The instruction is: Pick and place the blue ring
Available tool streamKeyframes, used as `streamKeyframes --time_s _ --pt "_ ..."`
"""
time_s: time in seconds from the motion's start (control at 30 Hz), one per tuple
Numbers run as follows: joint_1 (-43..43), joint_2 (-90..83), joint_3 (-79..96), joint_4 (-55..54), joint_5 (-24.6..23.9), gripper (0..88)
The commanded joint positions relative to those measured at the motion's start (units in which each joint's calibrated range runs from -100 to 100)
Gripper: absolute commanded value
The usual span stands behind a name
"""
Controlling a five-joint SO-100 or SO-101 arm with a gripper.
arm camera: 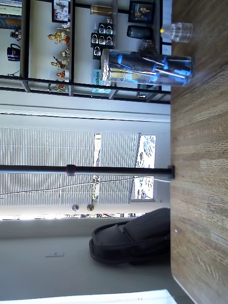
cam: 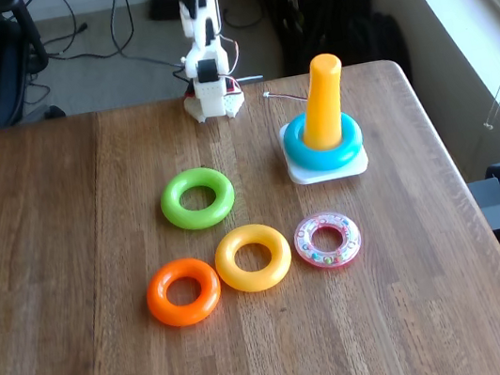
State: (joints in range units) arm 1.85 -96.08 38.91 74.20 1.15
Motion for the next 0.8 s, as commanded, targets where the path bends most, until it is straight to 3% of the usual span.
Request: streamKeyframes --time_s 0.0,0.3,0.77 --pt "0.4 0.0 12.9 -8.4 0.1 28.6" --pt "0.3 0.8 34.6 -23.7 0.1 28.6" --pt "0.0 1.0 56.0 -27.3 0.1 28.6"
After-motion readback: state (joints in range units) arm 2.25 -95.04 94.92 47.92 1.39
